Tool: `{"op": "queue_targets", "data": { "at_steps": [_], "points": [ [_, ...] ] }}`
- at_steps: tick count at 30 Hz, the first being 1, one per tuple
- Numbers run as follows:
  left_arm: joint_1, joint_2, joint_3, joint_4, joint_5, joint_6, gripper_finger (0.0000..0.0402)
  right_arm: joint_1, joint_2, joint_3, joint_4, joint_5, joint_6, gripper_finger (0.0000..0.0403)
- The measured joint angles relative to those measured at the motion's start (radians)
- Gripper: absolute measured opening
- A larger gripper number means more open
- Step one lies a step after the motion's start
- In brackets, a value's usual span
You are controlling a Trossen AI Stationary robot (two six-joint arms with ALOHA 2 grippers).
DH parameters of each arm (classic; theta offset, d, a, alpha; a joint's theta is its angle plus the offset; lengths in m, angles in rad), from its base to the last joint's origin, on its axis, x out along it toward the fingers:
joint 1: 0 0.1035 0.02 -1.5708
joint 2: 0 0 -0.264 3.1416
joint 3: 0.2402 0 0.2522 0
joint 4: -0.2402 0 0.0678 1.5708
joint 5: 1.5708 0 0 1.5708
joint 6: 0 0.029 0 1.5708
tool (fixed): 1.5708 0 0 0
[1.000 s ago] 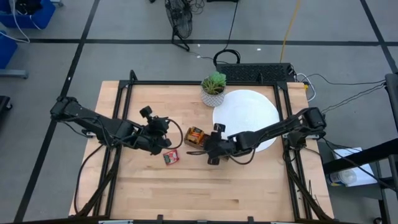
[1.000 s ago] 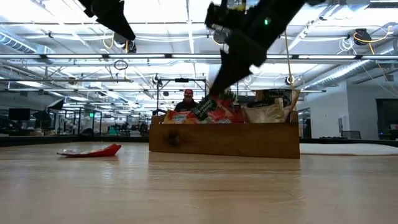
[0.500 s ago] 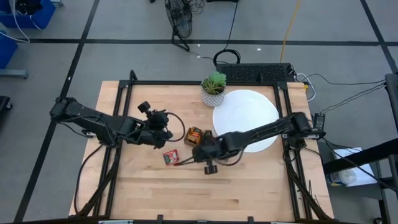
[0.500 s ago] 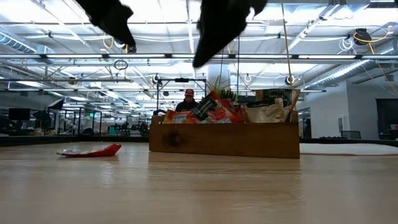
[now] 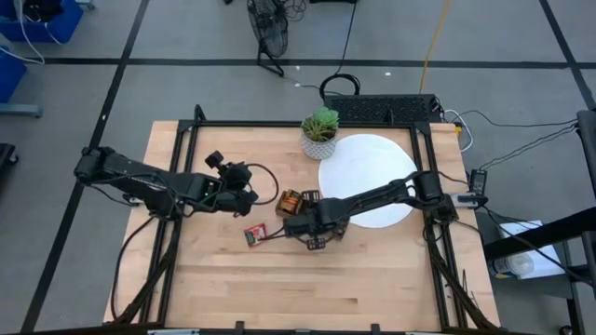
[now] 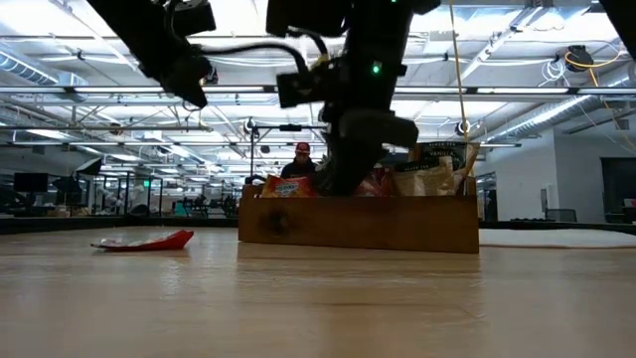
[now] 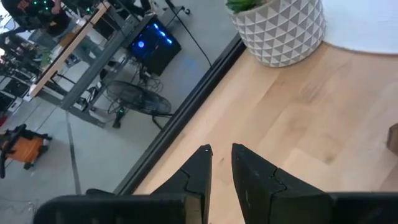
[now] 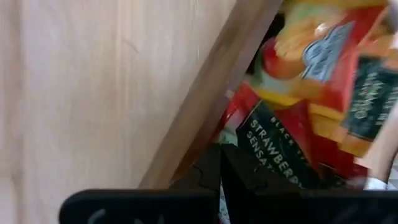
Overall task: Pick & Place Tea
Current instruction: Put the red tea bag into the middle section of the wooden organizer
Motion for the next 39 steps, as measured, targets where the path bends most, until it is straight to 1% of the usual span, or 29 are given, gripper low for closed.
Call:
{"op": "queue_targets", "data": {
  "at_steps": [3,5,11,13,16,18,28,31,34,39],
  "points": [
    [-0.003,0.0,0.0,0.01,0.0,0.007,0.0069,-0.006,0.025,0.0,-0.001,-0.052,-0.002,0.0],
    [-0.003,0.0,0.0,0.011,-0.001,0.007,0.0069,-0.007,0.034,0.001,-0.007,-0.069,-0.001,0.0],
    [-0.003,0.0,0.0,0.012,-0.001,0.004,0.0069,-0.006,0.055,0.002,0.0,-0.064,0.027,0.0],
    [-0.003,0.0,0.0,0.012,-0.001,-0.001,0.0069,0.001,0.056,0.001,0.014,-0.01,0.049,0.0],
    [-0.003,0.0,0.0,0.012,-0.001,-0.009,0.0069,0.018,0.058,-0.001,0.014,0.115,0.092,0.0],
    [-0.003,0.0,0.0,0.012,-0.001,-0.012,0.0069,0.027,0.058,-0.001,0.011,0.165,0.117,0.0],
    [-0.003,0.0,0.0,0.013,0.004,-0.019,0.0069,0.048,0.058,-0.001,-0.001,0.185,0.19,0.0],
    [-0.003,0.0,0.0,0.013,0.005,-0.023,0.0069,0.04,0.058,-0.001,0.004,0.184,0.186,0.0],
    [-0.003,0.0,0.0,0.013,0.032,-0.023,0.0069,0.039,0.057,-0.001,0.021,0.192,0.177,0.0],
    [-0.003,0.0,0.0,0.014,0.033,-0.023,0.0069,0.035,0.049,-0.001,0.074,0.19,0.144,0.0]
  ]
}}
